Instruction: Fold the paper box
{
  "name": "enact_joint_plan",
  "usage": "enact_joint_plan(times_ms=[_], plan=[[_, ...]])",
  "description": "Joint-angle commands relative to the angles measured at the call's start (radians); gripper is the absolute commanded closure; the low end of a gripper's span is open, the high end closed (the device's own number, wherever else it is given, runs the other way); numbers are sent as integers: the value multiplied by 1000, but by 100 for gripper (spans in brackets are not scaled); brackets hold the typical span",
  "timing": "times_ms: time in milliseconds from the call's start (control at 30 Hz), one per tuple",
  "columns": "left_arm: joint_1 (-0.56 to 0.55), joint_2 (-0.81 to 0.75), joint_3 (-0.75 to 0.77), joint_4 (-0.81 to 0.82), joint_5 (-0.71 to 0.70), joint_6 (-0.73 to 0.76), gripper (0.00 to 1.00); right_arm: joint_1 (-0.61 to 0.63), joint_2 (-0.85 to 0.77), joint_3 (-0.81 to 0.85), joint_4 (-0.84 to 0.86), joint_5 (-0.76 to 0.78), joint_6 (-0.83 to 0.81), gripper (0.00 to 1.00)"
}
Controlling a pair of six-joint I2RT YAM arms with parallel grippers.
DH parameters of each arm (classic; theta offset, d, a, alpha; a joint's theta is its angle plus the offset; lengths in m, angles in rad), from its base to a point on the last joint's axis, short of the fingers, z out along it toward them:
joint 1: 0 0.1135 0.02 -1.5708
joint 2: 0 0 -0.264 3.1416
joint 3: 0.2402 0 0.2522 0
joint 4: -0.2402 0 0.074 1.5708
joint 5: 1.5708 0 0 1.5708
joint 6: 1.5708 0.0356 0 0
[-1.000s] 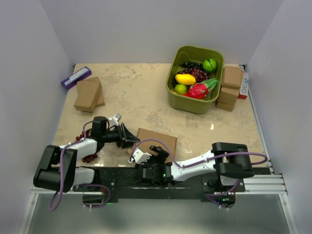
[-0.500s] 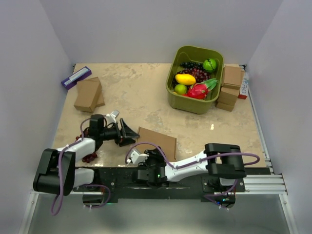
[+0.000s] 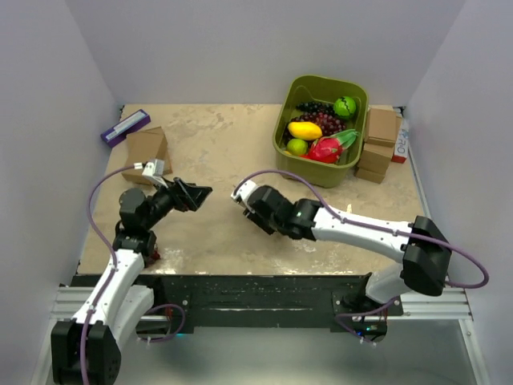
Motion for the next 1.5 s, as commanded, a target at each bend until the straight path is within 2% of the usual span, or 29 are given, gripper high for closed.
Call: enact_joint_plan(times_ms=[0, 100, 233, 333, 467, 567, 867, 1233, 1467], plan=[[-10, -27, -71, 218, 5, 36, 18, -104, 9, 88, -130, -384, -104, 70], [-46, -38, -76, 254, 17, 47, 19, -162, 31, 135, -181, -507, -141, 72], [-67, -18, -77, 316, 54, 44, 19, -205, 37, 162, -248, -594, -179, 74], [-88, 20, -86, 390, 117, 27, 19, -219, 11, 148, -244, -646, -193, 74], [-158, 42, -70, 381, 134, 64, 19, -227, -31, 114, -209, -695, -195, 71], [-208, 68, -51, 360, 155, 94, 19, -231, -28, 112, -209, -712, -199, 71], [-214, 74, -31, 355, 164, 97, 18, -233, -2, 109, -213, -736, -207, 71], [-231, 105, 15, 306, 172, 127, 27, -233, 9, 111, -213, -746, -207, 71], [-246, 134, 30, 303, 184, 133, 37, -233, 20, 114, -213, -750, -209, 72]])
